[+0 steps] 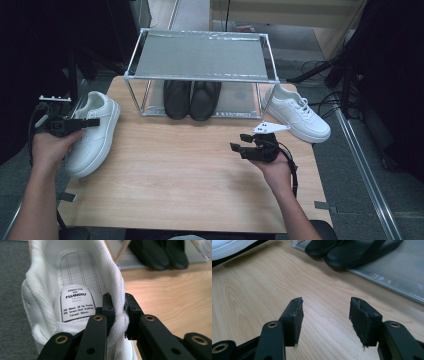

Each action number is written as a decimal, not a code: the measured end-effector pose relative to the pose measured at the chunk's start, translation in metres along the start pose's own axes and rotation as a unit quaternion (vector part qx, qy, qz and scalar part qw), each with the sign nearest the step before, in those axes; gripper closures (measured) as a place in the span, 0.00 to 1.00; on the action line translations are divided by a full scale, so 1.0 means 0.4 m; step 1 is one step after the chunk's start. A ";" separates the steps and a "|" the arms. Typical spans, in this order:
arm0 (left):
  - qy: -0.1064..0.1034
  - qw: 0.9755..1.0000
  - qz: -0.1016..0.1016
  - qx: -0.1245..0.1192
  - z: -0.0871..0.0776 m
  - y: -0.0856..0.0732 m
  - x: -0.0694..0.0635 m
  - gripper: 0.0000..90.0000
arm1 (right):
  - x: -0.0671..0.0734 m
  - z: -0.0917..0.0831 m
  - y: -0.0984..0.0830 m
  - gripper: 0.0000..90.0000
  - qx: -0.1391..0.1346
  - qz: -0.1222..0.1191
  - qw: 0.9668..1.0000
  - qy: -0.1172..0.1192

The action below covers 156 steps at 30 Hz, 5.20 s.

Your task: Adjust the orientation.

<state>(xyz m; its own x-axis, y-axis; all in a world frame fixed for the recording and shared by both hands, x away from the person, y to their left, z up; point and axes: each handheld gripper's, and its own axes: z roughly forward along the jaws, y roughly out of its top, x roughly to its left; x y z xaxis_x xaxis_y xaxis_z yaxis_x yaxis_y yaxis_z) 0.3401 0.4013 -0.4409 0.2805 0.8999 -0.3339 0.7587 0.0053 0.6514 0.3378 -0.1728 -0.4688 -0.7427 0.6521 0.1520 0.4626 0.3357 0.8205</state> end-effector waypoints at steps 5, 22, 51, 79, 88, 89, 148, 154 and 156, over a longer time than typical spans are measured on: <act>-0.004 1.000 0.025 0.002 0.004 -0.022 -0.068 0.91 | -0.001 0.002 0.005 0.51 -0.005 0.000 1.000 -0.001; -0.082 0.992 0.089 0.036 0.064 -0.055 -0.285 0.91 | 0.002 0.017 0.014 0.51 -0.002 -0.002 1.000 0.011; -0.191 0.947 0.225 0.125 0.272 -0.037 -0.560 0.90 | 0.010 -0.034 -0.042 0.51 0.007 0.011 1.000 -0.020; -0.237 0.928 0.239 0.158 0.342 -0.084 -0.615 0.69 | 0.043 -0.034 -0.064 0.55 0.017 0.011 1.000 -0.008; -0.224 0.937 0.234 0.128 0.271 -0.091 -0.593 0.68 | 0.051 0.000 -0.036 0.55 0.013 0.000 1.000 0.010; -0.222 0.938 0.232 0.127 0.267 -0.095 -0.591 0.68 | 0.052 0.003 -0.032 0.55 0.014 -0.001 1.000 0.013; -0.190 0.936 0.252 0.156 0.283 -0.165 -0.549 1.00 | 0.164 0.134 -0.001 1.00 0.076 -0.018 0.993 0.093; -0.189 0.934 0.257 0.159 0.289 -0.158 -0.552 1.00 | 0.173 0.122 -0.008 0.97 0.067 -0.023 0.995 0.076; -0.185 0.933 0.261 0.161 0.292 -0.152 -0.554 1.00 | 0.164 0.102 -0.011 0.94 0.055 -0.018 0.996 0.071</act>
<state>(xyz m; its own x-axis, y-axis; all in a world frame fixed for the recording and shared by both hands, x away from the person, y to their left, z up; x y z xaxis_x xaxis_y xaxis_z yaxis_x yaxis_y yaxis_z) 0.3006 0.1506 -0.4860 0.8007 0.5299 -0.2794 0.5820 -0.5777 0.5723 0.3070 -0.1036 -0.4850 -0.8173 0.5377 0.2071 0.4792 0.4347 0.7624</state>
